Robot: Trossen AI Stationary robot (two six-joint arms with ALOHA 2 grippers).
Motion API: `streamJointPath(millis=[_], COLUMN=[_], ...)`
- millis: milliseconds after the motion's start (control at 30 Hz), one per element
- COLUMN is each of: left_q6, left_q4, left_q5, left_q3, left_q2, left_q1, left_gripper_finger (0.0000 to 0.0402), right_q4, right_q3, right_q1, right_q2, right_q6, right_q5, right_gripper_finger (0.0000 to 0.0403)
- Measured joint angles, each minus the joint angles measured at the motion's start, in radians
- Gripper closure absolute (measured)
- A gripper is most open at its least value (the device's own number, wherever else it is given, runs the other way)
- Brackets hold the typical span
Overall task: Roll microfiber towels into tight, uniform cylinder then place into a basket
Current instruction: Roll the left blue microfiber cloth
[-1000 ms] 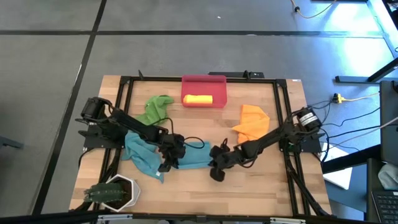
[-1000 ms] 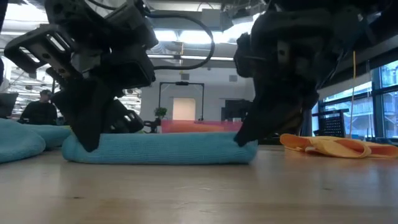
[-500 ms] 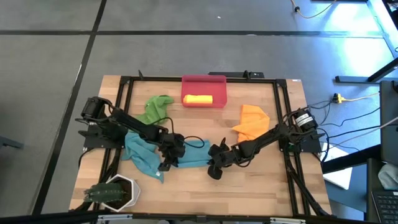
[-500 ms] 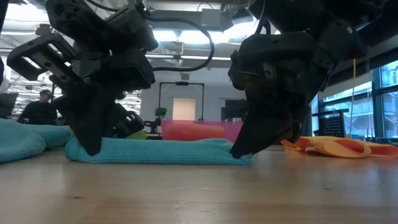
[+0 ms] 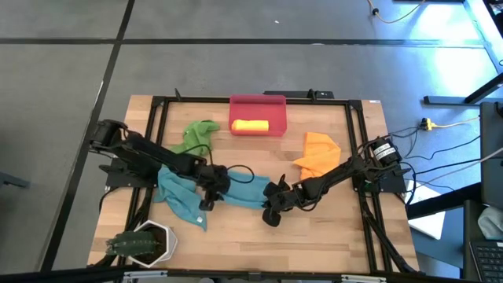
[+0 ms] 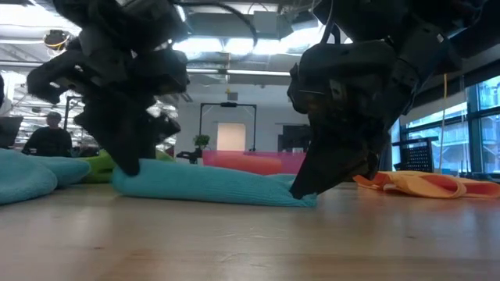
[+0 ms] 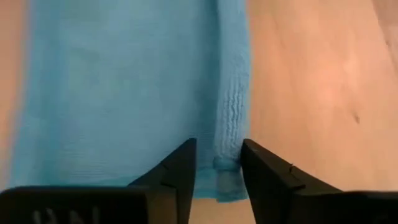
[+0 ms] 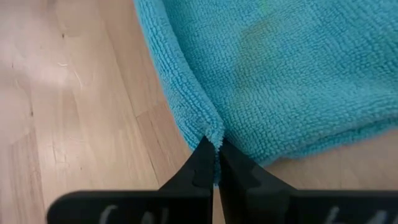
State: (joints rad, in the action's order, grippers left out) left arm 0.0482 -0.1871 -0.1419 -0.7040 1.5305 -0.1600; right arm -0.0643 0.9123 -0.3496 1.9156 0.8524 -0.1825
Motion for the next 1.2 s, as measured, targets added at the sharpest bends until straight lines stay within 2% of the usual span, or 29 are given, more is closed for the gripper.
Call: streamJointPath(millis=[200, 400, 533, 667, 767, 1000, 1200], left_q6=[-0.043, -0.086, -0.112, -0.199, -0.264, -0.325, -0.39], left_q4=[-0.01, 0.034, 0.099, 0.179, 0.23, 0.259, 0.263], left_q5=[0.117, 0.2, 0.286, 0.448, 0.52, 0.585, 0.595], left_q3=[-0.001, -0.001, -0.002, -0.002, -0.002, -0.002, -0.002], left_q2=[-0.101, -0.133, -0.076, 0.0, 0.052, 0.129, 0.166], left_q1=[-0.011, -0.12, -0.218, -0.299, -0.333, -0.329, -0.318], left_gripper_finger=[0.0254, 0.0243, 0.0245, 0.0245, 0.0245, 0.0246, 0.0246], right_q4=[0.004, 0.008, 0.008, 0.009, 0.01, 0.01, 0.01], right_q3=[0.0, 0.0, 0.0, 0.0, 0.0, 0.0, 0.0], right_q1=[0.0, 0.003, 0.007, 0.014, 0.02, 0.035, 0.039], right_q2=[0.0, 0.0, 0.0, 0.0, 0.0, -0.001, -0.001], right_q6=[0.01, 0.06, 0.063, 0.086, 0.091, 0.113, 0.116], right_q5=[0.0, -0.001, -0.002, -0.001, 0.001, 0.032, 0.045], right_gripper_finger=[0.0394, 0.0394, 0.0394, 0.0394, 0.0394, 0.0394, 0.0394])
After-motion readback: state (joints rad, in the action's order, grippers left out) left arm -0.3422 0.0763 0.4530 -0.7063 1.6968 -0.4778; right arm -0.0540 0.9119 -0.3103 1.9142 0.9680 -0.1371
